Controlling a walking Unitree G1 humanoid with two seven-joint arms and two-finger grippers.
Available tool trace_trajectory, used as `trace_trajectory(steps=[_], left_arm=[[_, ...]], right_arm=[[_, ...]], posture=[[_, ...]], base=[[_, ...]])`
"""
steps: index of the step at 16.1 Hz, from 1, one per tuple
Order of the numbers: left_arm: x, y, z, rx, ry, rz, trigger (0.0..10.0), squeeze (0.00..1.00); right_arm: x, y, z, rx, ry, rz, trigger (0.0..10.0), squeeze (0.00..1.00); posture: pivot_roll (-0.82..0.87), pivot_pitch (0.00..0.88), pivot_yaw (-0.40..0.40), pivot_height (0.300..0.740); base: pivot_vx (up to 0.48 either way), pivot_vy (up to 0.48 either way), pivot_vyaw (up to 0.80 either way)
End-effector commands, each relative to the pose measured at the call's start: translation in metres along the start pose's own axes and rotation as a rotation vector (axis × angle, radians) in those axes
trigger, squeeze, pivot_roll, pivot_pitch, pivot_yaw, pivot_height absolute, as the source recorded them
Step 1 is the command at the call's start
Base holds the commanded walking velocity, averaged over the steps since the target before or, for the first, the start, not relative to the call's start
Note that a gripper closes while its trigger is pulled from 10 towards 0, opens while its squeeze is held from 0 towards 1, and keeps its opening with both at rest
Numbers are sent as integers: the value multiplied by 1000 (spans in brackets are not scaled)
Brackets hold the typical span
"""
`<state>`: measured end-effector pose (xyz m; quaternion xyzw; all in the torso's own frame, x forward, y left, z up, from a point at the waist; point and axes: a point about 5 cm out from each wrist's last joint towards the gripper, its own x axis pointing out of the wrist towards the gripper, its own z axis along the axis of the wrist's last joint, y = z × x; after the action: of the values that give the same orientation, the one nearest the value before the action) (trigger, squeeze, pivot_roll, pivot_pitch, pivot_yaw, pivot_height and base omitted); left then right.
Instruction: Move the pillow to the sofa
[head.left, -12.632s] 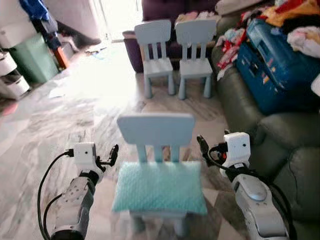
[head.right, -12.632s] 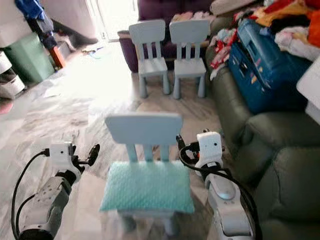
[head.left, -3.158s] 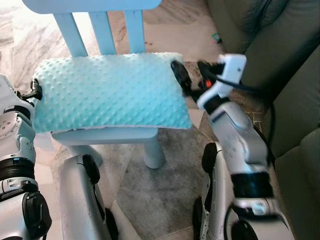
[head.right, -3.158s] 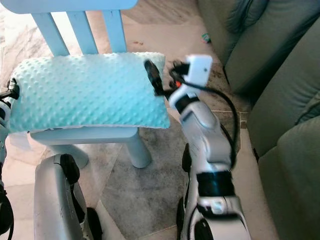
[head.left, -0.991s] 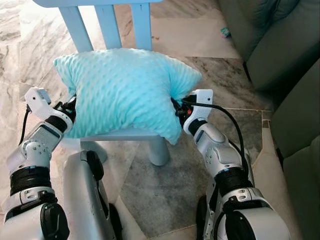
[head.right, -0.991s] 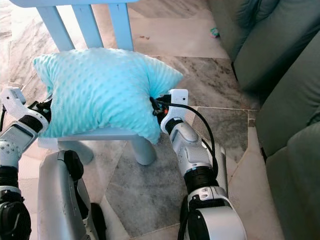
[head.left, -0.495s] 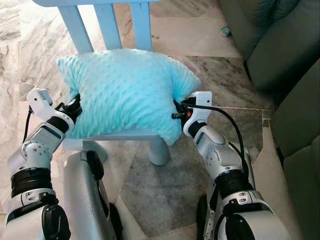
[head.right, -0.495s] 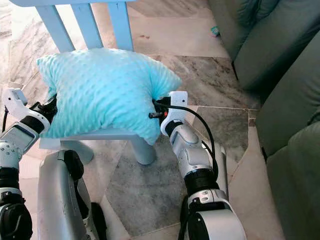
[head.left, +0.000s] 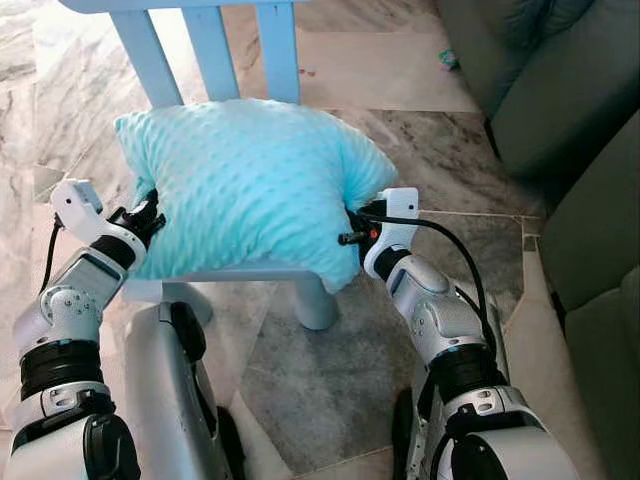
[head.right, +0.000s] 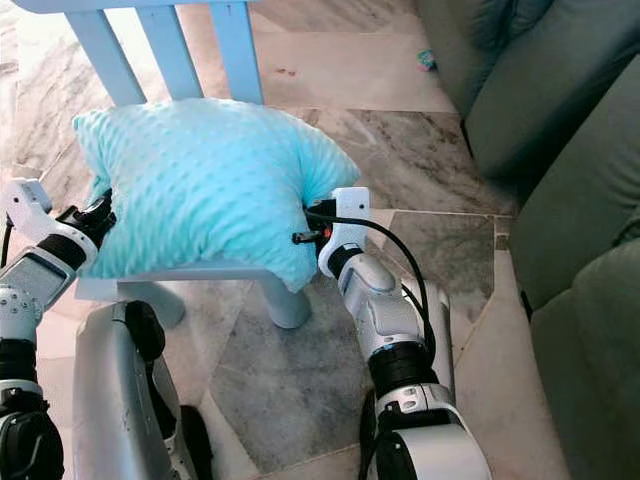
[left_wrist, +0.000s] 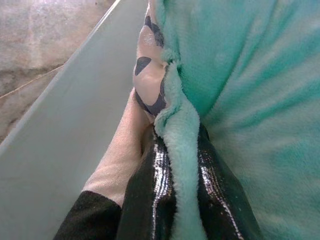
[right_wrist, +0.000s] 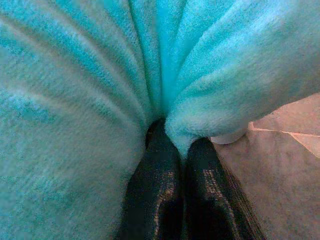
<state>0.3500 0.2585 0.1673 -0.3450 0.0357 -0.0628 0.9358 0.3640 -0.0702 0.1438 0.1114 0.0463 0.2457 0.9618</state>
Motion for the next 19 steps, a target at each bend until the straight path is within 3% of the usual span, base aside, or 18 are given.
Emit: trace_trajectory(steps=[1,2,4,5,6,8,12,14,16,19], left_arm=[[-4,8,-17,-28,34,33,0,0],[-3,4,-16,-17,-1,24,0,0],[1,-24,-11,129,-110,-66,0,0],[2,-30,-10,164,-133,-83,0,0],[2,-39,-12,209,-161,-112,0,0],[-3,-46,-25,214,-215,-89,0,0],[-9,-60,-59,280,-192,-109,0,0],[-8,-74,-74,346,-172,-143,0,0],[-5,-76,-80,372,-154,-142,0,0],[-14,-71,-99,463,-91,-167,0,0]], right_arm=[[-1,11,-23,15,81,32,0,0],[-1,10,-19,16,54,19,0,0],[0,7,1,7,-51,-2,0,0],[1,6,5,-7,-63,0,0,0],[-1,6,11,-85,-86,6,0,0],[-6,4,22,-115,-145,8,0,0],[-21,-10,31,-154,-210,-49,0,0],[-36,-21,35,-198,-241,-122,0,0],[-45,-29,38,-224,-256,-176,0,0],[-80,-47,32,-274,-261,-308,0,0]], posture=[[-76,353,40,320],[-76,339,38,320],[-81,306,30,320],[-85,290,27,320],[-89,273,25,320],[-101,218,21,320],[-136,110,16,320],[-158,60,20,320],[-177,33,26,320],[-190,0,36,320]], base=[[0,0,0],[0,0,0],[0,0,0],[0,0,0],[0,0,0],[0,0,0],[0,0,0],[0,0,0],[0,0,0],[0,0,0]])
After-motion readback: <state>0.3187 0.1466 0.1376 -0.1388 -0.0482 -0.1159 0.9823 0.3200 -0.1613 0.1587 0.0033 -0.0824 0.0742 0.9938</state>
